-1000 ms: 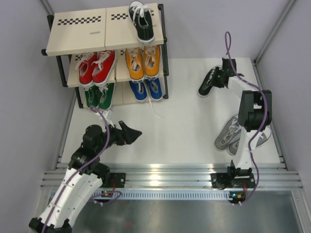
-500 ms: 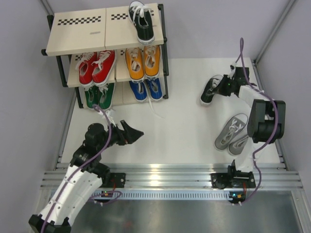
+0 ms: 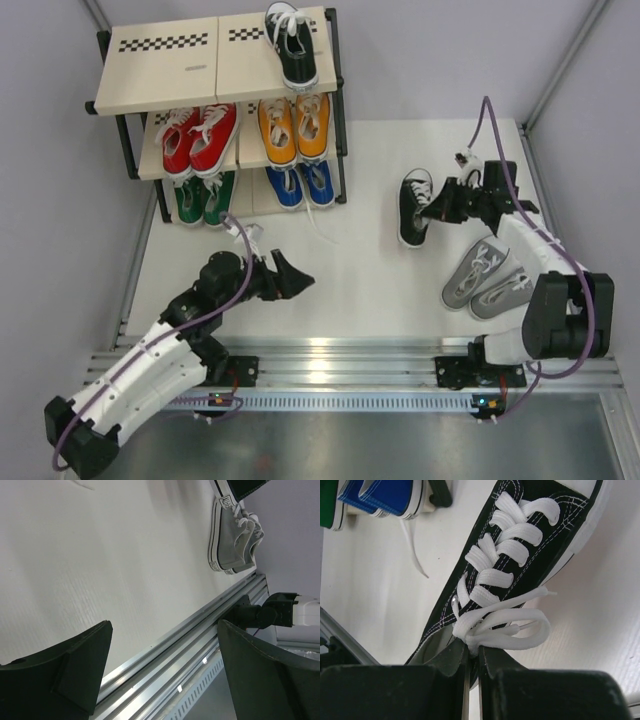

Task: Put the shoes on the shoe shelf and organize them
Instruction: Pick up the shoe at the center of the board.

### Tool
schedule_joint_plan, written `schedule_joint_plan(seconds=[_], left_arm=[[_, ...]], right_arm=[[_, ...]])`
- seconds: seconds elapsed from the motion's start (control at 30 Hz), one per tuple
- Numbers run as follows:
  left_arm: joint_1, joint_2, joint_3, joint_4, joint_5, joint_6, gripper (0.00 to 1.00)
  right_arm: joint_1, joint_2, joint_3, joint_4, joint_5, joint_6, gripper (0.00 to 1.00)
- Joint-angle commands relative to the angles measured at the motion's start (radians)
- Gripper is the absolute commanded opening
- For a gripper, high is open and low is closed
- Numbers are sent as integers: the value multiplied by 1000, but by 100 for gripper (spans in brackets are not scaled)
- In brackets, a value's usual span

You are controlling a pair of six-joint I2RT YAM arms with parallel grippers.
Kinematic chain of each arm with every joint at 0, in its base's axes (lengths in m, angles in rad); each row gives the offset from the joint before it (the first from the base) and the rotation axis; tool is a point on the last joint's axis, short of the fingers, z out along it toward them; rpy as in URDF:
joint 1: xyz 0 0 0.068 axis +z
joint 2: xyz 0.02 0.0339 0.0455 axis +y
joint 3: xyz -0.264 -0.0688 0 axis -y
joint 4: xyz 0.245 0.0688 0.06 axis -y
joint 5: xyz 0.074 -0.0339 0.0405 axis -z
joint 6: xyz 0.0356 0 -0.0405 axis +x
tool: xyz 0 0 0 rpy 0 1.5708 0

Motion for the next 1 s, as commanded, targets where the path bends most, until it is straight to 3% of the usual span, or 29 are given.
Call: schedule_joint_plan(seconds=[0.0, 0.4, 0.67, 0.97], left_arm=[[-117, 55, 38, 144, -156, -30, 91], [-477, 406, 137, 391, -446, -35, 92], [-560, 492, 171, 473, -515, -38, 93], [-587, 586, 214, 514, -497, -32, 94]], right_arm=[[54, -91, -21, 68, -89, -41, 0], [137, -255, -155, 157, -135, -15, 0], [226, -352, -189, 129, -81, -81, 0], [295, -373, -204, 177, -70, -119, 0]])
